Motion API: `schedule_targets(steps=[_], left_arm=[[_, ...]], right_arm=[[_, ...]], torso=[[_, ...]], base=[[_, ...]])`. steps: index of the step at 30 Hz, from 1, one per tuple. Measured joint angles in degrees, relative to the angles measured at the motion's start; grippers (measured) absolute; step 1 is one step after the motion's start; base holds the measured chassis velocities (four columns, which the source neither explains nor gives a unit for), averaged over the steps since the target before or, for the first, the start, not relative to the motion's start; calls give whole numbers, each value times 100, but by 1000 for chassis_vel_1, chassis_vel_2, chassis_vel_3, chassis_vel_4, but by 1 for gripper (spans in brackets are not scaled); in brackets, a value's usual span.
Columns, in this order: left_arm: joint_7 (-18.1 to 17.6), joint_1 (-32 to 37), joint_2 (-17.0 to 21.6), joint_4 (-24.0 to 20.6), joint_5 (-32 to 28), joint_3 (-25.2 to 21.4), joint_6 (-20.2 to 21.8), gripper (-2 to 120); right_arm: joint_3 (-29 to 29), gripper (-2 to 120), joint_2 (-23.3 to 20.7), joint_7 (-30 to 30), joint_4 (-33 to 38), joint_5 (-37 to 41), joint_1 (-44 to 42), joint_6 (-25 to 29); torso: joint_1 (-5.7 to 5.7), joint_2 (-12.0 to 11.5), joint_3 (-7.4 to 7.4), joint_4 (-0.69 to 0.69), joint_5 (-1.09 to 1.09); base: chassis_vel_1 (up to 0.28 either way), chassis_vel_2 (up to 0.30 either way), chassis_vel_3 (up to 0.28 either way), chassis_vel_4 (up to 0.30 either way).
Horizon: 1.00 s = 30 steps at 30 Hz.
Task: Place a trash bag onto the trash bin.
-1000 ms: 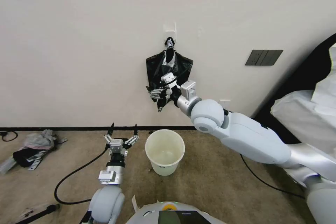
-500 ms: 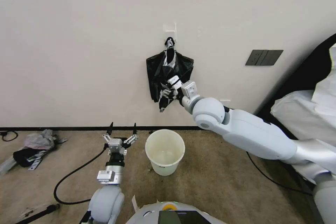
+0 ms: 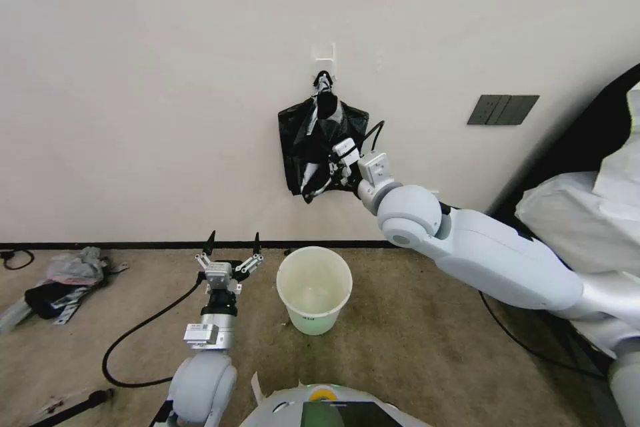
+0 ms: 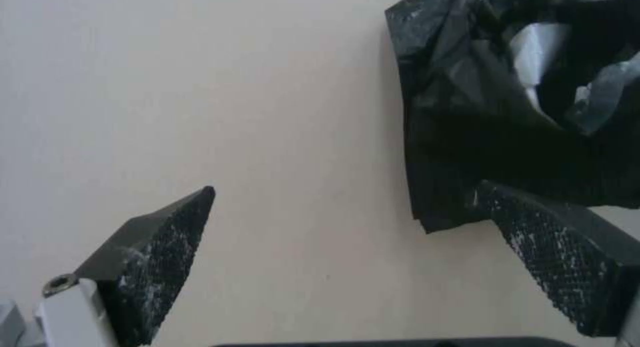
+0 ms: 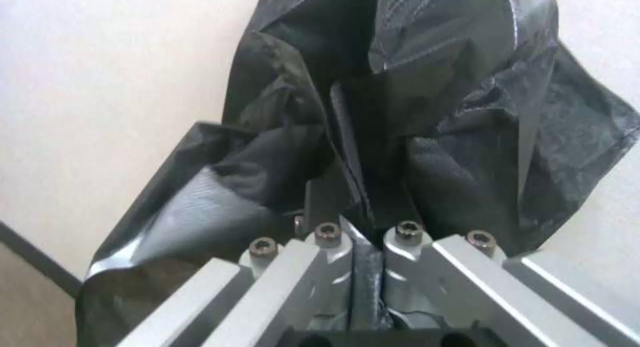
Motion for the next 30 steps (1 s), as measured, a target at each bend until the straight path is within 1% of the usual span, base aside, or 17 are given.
schedule_targets(steps=[6,8,9,11,13,14,16,17,19,20,21,23,24,25,26,27,30], left_arm=[[-5,-240,354,-224,-506,3,348,100],[-56,-699,973,-357,-1200,-1,701,100],[-69,-859,1194,-370,-1344,12,793,100],[-69,-859,1194,-370,-1344,12,793,100],[-103,-1533,2022,-359,-1767,117,1056,100],[-103,-1533,2022,-359,-1767,117,1056,100],[-160,-2296,2715,-218,-2168,331,1278,100],[-160,-2296,2715,-218,-2168,331,1278,100],[-179,-2814,3108,-70,-2383,580,1378,100],[-196,-3533,3520,116,-2627,1037,1483,100],[-196,-3533,3520,116,-2627,1037,1483,100],[-207,-4477,3879,325,-2840,1716,1575,100],[-210,-4781,3967,394,-2894,1955,1600,100],[-210,-4781,3967,394,-2894,1955,1600,100],[-214,-5182,4070,493,-2970,2288,1646,100],[-214,-5182,4070,493,-2970,2288,1646,100],[-247,-6462,4233,805,-3113,3336,1833,100]], right_arm=[[793,0,3,-480,119,-282,-882,748],[1218,0,38,-726,216,-506,-1472,1071],[1290,0,67,-757,242,-576,-1594,1115],[1290,0,67,-757,242,-576,-1594,1115],[1513,0,189,-853,288,-820,-1943,1284],[1513,0,189,-853,288,-820,-1943,1284],[1689,0,234,-942,295,-969,-2159,1438],[1689,0,234,-942,295,-969,-2159,1438],[1785,0,242,-988,315,-1054,-2279,1527],[1866,0,251,-1042,349,-1170,-2399,1577],[1866,0,251,-1042,349,-1170,-2399,1577],[1935,0,270,-1072,376,-1262,-2501,1606],[1956,0,273,-1078,383,-1282,-2529,1610],[1956,0,273,-1078,383,-1282,-2529,1610],[1993,0,275,-1085,393,-1308,-2571,1613],[1993,0,275,-1085,393,-1308,-2571,1613],[2091,0,268,-1101,428,-1347,-2661,1619]], torso=[[0,0,0,0,1],[0,0,0,-2,-1],[0,0,0,-1,0],[0,0,0,-1,0],[0,0,0,1,-1],[0,0,0,1,-1],[0,0,0,-1,-2],[0,0,0,-1,-2],[0,0,0,0,-1],[0,0,0,0,-2],[0,0,0,0,-2],[0,0,0,-2,0],[0,0,0,-3,0],[0,0,0,-3,0],[0,0,0,-3,1],[0,0,0,-3,1],[0,0,0,0,1]], base=[[0,0,0,0],[0,0,0,0],[0,0,0,0],[0,0,0,0],[0,0,0,0],[0,0,0,0],[0,0,0,0],[0,0,0,0],[0,0,0,0],[0,0,0,0],[0,0,0,0],[0,0,0,0],[0,0,0,0],[0,0,0,0],[0,0,0,0],[0,0,0,0],[0,0,0,0]])
